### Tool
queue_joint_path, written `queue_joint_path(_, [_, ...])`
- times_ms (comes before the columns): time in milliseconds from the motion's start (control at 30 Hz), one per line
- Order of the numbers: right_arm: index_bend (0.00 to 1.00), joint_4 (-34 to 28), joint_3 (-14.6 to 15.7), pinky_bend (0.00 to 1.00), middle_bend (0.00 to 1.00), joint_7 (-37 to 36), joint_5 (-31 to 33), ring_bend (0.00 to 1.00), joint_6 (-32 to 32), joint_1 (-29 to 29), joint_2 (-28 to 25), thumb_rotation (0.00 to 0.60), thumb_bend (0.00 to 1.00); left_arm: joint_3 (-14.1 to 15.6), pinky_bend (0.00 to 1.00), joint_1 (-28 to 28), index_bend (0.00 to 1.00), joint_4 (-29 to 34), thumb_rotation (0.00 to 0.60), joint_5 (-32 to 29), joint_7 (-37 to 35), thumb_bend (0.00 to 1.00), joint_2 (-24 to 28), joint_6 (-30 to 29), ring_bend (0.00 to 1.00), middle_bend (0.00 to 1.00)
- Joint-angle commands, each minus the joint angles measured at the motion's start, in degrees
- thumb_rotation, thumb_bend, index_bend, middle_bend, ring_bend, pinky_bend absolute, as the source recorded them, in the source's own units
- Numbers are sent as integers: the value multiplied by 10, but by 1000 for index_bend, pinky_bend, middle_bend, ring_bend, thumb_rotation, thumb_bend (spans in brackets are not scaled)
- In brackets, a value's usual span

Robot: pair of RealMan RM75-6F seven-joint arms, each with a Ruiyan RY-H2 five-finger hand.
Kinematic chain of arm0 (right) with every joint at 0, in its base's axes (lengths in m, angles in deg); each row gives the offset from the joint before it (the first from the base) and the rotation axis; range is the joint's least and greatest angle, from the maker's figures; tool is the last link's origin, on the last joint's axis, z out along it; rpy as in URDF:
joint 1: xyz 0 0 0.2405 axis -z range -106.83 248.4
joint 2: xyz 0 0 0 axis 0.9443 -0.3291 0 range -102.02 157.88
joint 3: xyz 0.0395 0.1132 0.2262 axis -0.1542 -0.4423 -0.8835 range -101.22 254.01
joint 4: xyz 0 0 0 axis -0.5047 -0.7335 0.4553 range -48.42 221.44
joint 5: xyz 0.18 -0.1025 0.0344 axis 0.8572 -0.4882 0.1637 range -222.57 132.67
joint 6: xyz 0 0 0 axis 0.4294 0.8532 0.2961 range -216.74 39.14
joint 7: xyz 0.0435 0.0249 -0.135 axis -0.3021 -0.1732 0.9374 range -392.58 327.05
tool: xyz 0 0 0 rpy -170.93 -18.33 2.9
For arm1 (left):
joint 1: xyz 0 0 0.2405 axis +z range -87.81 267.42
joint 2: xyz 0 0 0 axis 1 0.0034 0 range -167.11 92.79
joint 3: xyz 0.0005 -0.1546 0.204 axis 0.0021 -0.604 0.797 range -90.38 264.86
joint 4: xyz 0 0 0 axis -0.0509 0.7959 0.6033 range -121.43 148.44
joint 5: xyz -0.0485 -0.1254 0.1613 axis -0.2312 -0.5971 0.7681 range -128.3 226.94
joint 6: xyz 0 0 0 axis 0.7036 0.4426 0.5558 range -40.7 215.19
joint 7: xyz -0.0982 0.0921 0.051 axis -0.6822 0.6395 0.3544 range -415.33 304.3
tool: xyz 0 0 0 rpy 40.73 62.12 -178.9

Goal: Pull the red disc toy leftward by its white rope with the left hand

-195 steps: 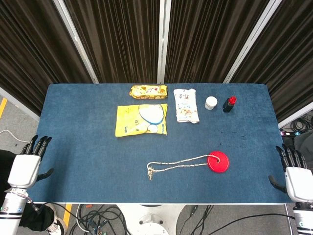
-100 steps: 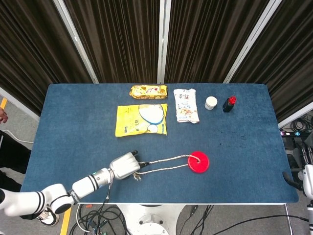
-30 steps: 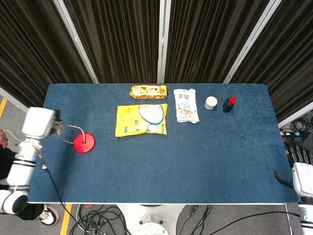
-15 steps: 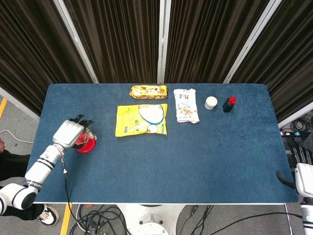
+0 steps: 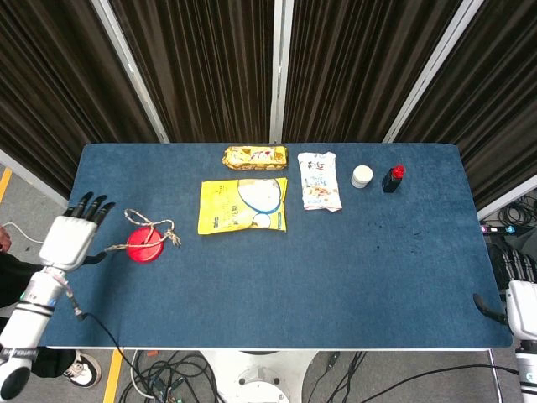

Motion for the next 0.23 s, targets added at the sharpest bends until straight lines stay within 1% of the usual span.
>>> queue_joint_path(33, [0, -3, 2, 0, 0, 2, -4, 0, -3, 1, 1, 600, 164, 23, 265, 88, 134, -34, 600, 27, -5, 118, -52, -119, 15, 77])
queue_joint_path(133, [0, -4, 4, 0, 0, 4, -6, 0, -4, 2, 4, 600, 163, 31, 264, 116, 134, -49, 600, 37, -26, 118, -69, -148, 15, 77])
queue_joint_path(233, [0, -3, 6, 0, 0, 5, -6, 0, -3, 3, 8, 600, 163, 44, 262, 144, 134, -72, 600, 62, -49, 117, -82, -180, 16, 77])
